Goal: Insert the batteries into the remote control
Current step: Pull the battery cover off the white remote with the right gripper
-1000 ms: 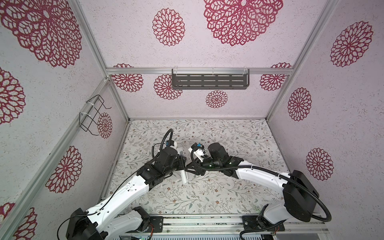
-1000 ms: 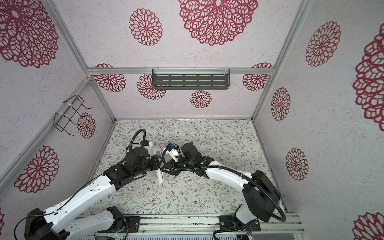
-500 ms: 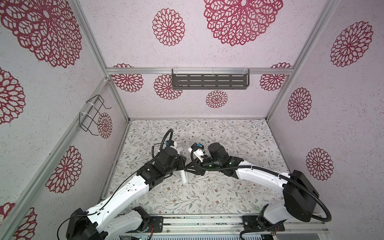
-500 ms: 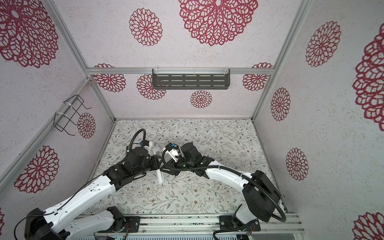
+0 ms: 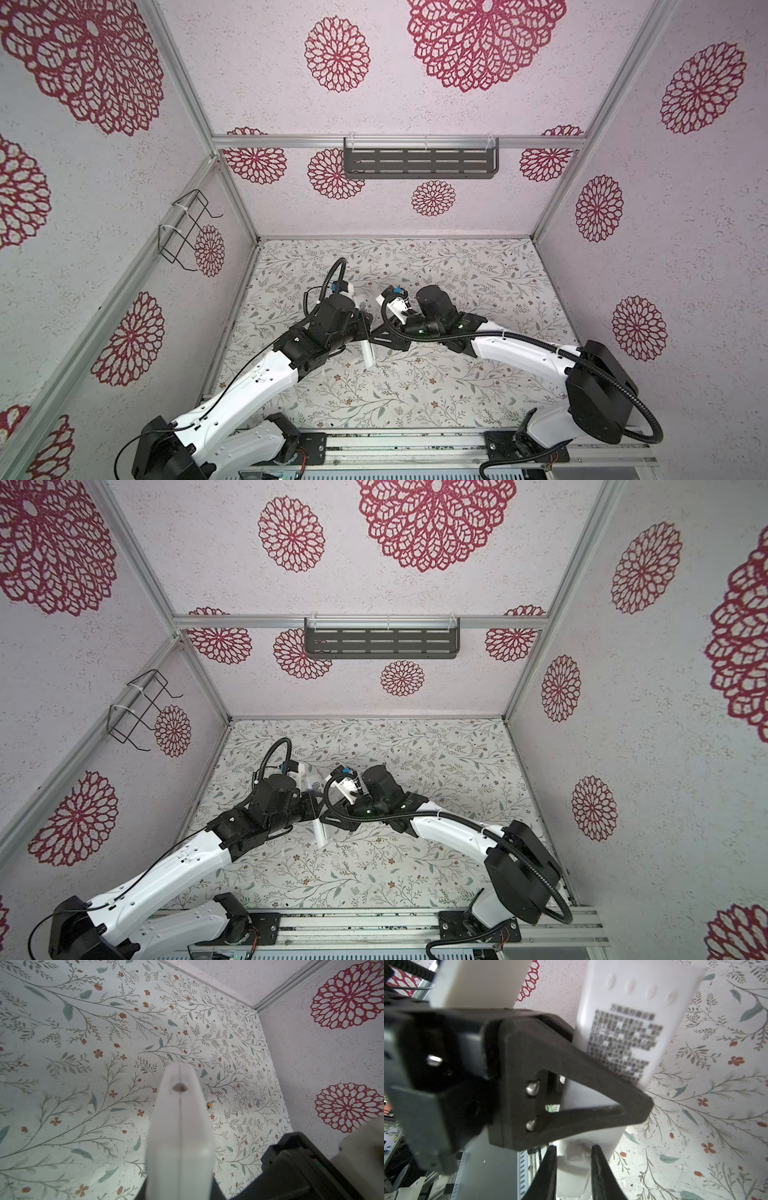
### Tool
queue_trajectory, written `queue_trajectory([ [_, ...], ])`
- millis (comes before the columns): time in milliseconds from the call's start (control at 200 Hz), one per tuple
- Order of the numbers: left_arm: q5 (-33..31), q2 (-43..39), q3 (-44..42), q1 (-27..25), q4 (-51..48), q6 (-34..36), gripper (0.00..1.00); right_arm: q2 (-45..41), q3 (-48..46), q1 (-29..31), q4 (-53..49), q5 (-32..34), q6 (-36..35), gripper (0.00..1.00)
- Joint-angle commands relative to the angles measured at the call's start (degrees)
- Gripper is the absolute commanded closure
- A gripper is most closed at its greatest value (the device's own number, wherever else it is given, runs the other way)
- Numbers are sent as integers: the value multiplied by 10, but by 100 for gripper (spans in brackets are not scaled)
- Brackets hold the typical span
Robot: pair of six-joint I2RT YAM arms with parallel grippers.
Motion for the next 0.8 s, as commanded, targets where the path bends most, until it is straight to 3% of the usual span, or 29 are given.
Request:
queue_trajectory([
  [0,-3,-4,13,-3,11,2,99,-5,18,3,8,-3,-6,83],
  [795,-23,-12,-2,10,0,-7,98,-58,3,-10,-27,67,-35,84],
])
